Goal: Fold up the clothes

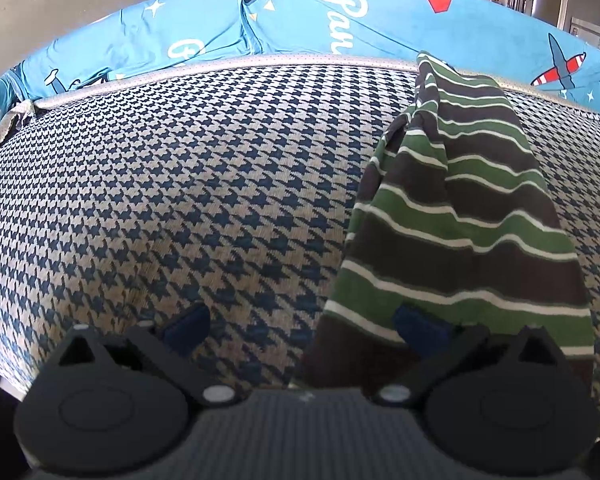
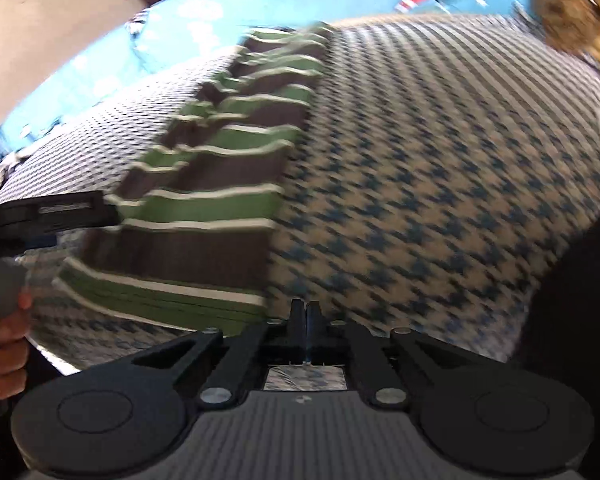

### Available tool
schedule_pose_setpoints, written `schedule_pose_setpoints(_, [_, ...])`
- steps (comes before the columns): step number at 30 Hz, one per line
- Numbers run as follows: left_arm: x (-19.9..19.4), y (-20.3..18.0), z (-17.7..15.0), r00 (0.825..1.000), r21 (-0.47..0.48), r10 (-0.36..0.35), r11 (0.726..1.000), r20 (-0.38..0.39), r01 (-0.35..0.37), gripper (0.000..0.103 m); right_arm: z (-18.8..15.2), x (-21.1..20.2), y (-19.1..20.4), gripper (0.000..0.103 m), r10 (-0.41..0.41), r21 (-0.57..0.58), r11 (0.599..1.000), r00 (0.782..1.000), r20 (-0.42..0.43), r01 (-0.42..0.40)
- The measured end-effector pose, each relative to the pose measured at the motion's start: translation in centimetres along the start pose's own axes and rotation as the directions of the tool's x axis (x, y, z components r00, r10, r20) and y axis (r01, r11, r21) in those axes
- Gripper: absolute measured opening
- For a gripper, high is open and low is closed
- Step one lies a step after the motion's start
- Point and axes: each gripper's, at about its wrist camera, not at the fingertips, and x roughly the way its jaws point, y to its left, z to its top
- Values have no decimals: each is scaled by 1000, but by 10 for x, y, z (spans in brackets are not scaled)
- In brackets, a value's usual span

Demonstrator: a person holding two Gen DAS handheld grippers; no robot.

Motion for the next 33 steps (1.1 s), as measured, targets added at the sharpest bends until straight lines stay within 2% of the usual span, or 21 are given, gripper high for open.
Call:
schedule_pose_setpoints(6, [2, -9, 7, 1000, -3, 6, 1000, 27, -6, 103, -1, -6, -10, 3, 6, 27, 1000, 1000, 4, -6])
schedule_pose_setpoints(18, [20, -33, 42, 996, 16, -31, 999, 88, 30, 103, 2, -4, -13, 8, 38, 49, 998, 999, 36, -40])
schedule_pose_setpoints(24, [37, -42, 59, 995, 18, -28, 999, 91, 27, 103, 4, -1, -19, 9, 46, 83, 995, 998, 33, -48])
schedule_pose_setpoints(28, [51, -49, 68, 996, 25, -33, 999, 85, 31, 103, 4, 1, -22, 18, 46, 100, 994, 999, 28, -49])
schedule_pose_setpoints(33, [64, -59, 74, 996, 55, -35, 998, 87, 30, 103, 5, 4, -25, 19, 43, 110, 993, 999, 13, -44])
